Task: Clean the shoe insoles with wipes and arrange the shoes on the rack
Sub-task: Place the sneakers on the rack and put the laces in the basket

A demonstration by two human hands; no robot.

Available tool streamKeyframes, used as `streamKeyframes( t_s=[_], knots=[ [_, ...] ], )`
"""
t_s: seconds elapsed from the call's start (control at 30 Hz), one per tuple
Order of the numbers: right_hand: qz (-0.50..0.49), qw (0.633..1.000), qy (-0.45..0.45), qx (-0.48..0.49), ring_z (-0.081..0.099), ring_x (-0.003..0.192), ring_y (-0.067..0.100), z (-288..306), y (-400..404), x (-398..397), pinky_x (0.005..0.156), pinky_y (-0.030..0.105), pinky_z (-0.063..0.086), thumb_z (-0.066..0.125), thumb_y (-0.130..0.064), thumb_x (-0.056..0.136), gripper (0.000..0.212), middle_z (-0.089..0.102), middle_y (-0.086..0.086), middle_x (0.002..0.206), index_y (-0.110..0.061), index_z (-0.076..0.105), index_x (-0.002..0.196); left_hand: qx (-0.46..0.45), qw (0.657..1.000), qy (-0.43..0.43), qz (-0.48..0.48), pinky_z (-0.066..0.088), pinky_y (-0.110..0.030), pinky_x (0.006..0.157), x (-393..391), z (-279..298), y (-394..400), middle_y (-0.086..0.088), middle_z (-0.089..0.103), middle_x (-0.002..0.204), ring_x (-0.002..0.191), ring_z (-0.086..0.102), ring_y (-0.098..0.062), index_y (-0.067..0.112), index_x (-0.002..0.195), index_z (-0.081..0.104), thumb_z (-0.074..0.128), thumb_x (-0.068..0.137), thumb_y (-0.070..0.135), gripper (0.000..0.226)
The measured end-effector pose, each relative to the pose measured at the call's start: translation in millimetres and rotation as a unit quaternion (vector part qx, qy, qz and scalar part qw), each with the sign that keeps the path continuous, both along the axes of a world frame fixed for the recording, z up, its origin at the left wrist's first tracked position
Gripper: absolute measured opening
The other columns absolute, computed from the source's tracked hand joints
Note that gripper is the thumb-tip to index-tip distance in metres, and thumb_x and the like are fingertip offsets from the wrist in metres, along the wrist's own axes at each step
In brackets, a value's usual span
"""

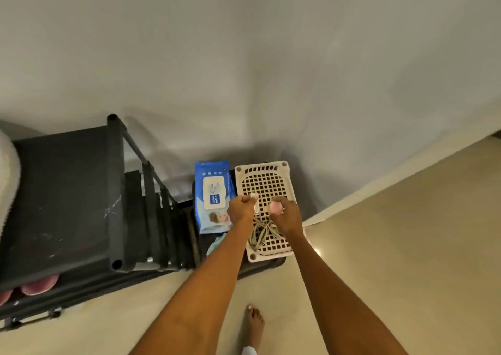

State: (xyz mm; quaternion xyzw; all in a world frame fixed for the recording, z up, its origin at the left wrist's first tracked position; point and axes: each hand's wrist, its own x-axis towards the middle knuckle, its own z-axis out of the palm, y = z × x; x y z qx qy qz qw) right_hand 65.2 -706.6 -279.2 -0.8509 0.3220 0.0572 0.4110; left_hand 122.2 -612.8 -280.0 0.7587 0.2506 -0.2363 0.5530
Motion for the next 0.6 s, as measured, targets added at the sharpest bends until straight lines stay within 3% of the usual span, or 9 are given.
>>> streamKeyframes(
  t_s=[0.2, 0.37, 0.47, 0.6],
  knots=[
    [0.147, 0.982, 0.075, -0.089, 0.054, 0.113, 0.023, -37.8, -12.9, 37.6, 0.093, 0.033, 0.046, 0.057, -0.008, 0.088, 0.041, 0.049, 0.006, 0.128, -0.020, 0.050, 0.127, 0.194, 0.970, -0.020, -0.143, 0.045, -0.027, 0.070, 32.1, -32.1, -9.4, -0.005, 0.068, 0.100, 0.090, 0.064, -0.020, 0.010, 0.101, 0.065, 0.065, 0.088, 0.021, 0.018],
    [0.195, 0.971, 0.067, -0.123, 0.056, 0.102, 0.022, -47.9, -19.5, 49.9, 0.087, 0.033, 0.049, 0.051, -0.016, 0.093, 0.029, 0.047, 0.006, 0.124, -0.017, 0.051, 0.121, 0.298, 0.928, -0.022, -0.222, 0.050, -0.029, 0.070, 41.9, -51.1, -20.7, -0.007, 0.067, 0.094, 0.083, 0.063, -0.018, 0.012, 0.099, 0.063, 0.060, 0.090, 0.025, 0.016],
    [0.194, 0.973, 0.068, -0.109, 0.055, 0.105, 0.020, -56.1, -15.0, 47.5, 0.089, 0.031, 0.048, 0.052, -0.018, 0.092, 0.031, 0.047, 0.005, 0.125, -0.019, 0.050, 0.123, 0.340, 0.900, -0.026, -0.271, 0.047, -0.028, 0.069, 37.5, -55.0, -20.1, -0.009, 0.065, 0.102, 0.092, 0.063, -0.021, 0.010, 0.114, 0.055, 0.053, 0.094, 0.023, 0.024],
    [0.192, 0.973, 0.062, -0.108, 0.054, 0.109, 0.019, -60.4, -19.1, 51.2, 0.093, 0.030, 0.047, 0.056, -0.017, 0.091, 0.035, 0.048, 0.004, 0.127, -0.019, 0.049, 0.125, 0.369, 0.862, -0.075, -0.341, 0.051, -0.030, 0.074, 37.2, -54.0, -27.2, -0.010, 0.058, 0.116, 0.096, 0.063, -0.022, 0.016, 0.141, 0.028, 0.046, 0.097, 0.016, 0.048]
  ],
)
